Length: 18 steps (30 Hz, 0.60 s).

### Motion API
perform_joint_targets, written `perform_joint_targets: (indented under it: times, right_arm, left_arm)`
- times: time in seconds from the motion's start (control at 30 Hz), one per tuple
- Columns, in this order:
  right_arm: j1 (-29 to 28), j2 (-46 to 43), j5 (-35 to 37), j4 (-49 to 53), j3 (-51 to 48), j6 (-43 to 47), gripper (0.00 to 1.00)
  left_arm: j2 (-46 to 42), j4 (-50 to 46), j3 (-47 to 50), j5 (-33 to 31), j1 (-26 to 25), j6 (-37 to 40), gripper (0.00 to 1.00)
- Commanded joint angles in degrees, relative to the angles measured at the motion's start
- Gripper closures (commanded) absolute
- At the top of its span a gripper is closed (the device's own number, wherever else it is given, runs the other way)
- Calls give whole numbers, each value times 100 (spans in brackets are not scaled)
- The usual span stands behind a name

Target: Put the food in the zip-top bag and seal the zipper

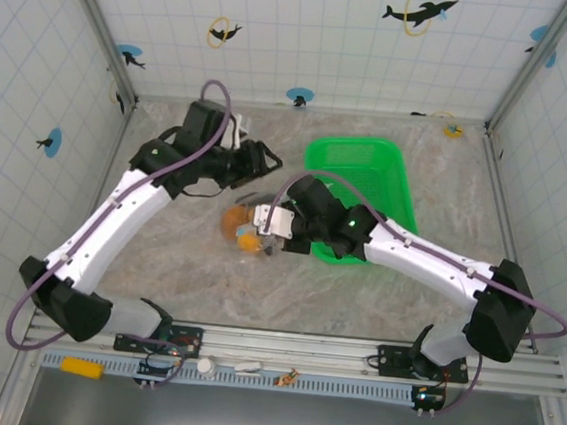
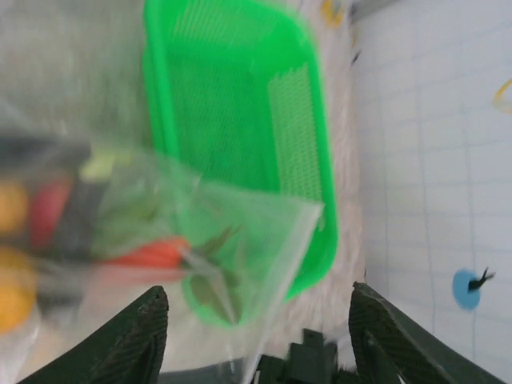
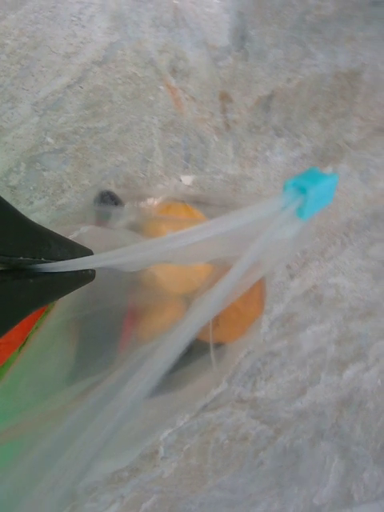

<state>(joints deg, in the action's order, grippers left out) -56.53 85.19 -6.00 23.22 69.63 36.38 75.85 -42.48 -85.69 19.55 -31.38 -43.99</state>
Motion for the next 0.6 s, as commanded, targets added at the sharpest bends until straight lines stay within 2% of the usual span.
perform_joint_targets:
  times: [0.0, 0.07, 0.17, 0.23, 0.3, 0.47, 0.57]
  right_arm:
    - [435, -143, -825, -490, 486, -966, 100]
    - [642, -134, -1126, -589, 598, -1374, 100]
    - [923, -165, -1465, -838, 657, -1967, 100]
    - [1127, -186, -1819, -987, 653, -2312, 100]
    - [1343, -225, -2049, -1147, 574, -2624, 100]
    - [1566, -278, -2303, -1305, 411, -2968, 100]
    - [1595, -345, -2377, -1376, 283, -3046, 100]
  left_arm:
    - [-822, 595, -93, -997, 29, 757, 40]
    - [-1433, 1327, 614, -1323, 31, 1044, 42]
    - [-2619, 3155, 2235, -1523, 27, 1807, 47]
    - [-3152, 3950, 2907, -1646, 29, 2225, 45]
    - [-3331, 3933, 3151, -1440, 33, 2752, 42]
    - [-3125, 2937, 3122, -429, 33, 3565, 45]
    - [-3303, 2869, 3434, -252, 30, 4128, 46]
